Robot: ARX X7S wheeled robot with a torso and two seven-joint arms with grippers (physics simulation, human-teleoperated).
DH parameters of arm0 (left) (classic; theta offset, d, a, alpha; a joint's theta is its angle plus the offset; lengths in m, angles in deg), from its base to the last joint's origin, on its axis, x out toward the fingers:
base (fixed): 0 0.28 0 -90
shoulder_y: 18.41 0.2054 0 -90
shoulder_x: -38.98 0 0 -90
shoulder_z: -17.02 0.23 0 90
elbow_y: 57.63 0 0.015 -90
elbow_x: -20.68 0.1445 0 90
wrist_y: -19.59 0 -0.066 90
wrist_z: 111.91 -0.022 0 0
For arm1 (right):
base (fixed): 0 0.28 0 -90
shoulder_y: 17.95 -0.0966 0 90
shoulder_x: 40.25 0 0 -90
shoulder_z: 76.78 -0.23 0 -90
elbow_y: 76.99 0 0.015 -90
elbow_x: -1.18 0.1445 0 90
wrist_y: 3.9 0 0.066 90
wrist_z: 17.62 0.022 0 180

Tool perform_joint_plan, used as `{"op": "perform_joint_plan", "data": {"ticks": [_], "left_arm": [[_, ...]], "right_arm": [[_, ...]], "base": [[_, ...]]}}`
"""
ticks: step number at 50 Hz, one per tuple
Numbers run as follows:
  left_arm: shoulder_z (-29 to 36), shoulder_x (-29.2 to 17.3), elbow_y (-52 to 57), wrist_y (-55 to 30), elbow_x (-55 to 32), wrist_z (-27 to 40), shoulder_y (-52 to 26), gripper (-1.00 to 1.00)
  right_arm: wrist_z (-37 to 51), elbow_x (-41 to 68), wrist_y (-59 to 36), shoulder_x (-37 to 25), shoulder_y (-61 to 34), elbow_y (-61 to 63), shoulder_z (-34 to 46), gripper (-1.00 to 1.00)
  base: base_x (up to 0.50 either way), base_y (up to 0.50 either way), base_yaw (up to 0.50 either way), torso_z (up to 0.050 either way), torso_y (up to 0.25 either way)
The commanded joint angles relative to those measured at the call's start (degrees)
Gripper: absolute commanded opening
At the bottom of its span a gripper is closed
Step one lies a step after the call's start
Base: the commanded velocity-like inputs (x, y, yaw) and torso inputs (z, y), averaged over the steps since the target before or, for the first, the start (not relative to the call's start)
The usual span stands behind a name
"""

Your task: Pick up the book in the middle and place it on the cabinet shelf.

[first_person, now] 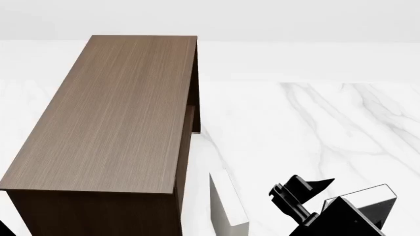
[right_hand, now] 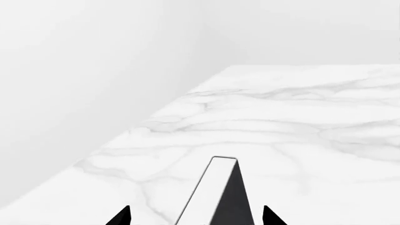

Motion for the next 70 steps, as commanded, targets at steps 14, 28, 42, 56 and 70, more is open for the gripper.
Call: {"op": "perform_joint_plan", "data": {"ticks": [14,28,42,56,70], "left_arm": [[-0.71,0.46,-1.01,1.44,1.03,-0.59,-0.12,1.0],[-0.43,0.19,-0.86,1.11,1.09,-0.33,-0.2,1.0],[-0.07,-0.08,-1.08,1.14,1.12,-0.03,-0.27,1.0],[0.22,-0.34,-1.18,0.89,1.0,0.22,-0.45,1.0],[0.56,-0.63,-1.31,0.89,0.94,0.46,-0.43,1.0]], "right_arm": [[-3.88,1.29,3.24,0.76,-1.7,-7.9,-0.11,1.0],[-3.92,1.93,4.43,0.48,-2.47,-10.51,0.16,1.0],[-4.75,2.97,5.75,0.71,-3.78,-14.72,0.29,1.0],[-9.26,3.89,9.11,1.14,-5.86,-21.16,1.43,1.0],[-9.32,3.78,11.29,1.25,-7.25,-25.66,1.61,1.0]], "base": [[0.0,0.0,0.0,0.0,0.0],[0.0,0.0,0.0,0.0,0.0],[0.0,0.0,0.0,0.0,0.0],[0.0,0.0,0.0,0.0,0.0],[0.0,0.0,0.0,0.0,0.0]]}}
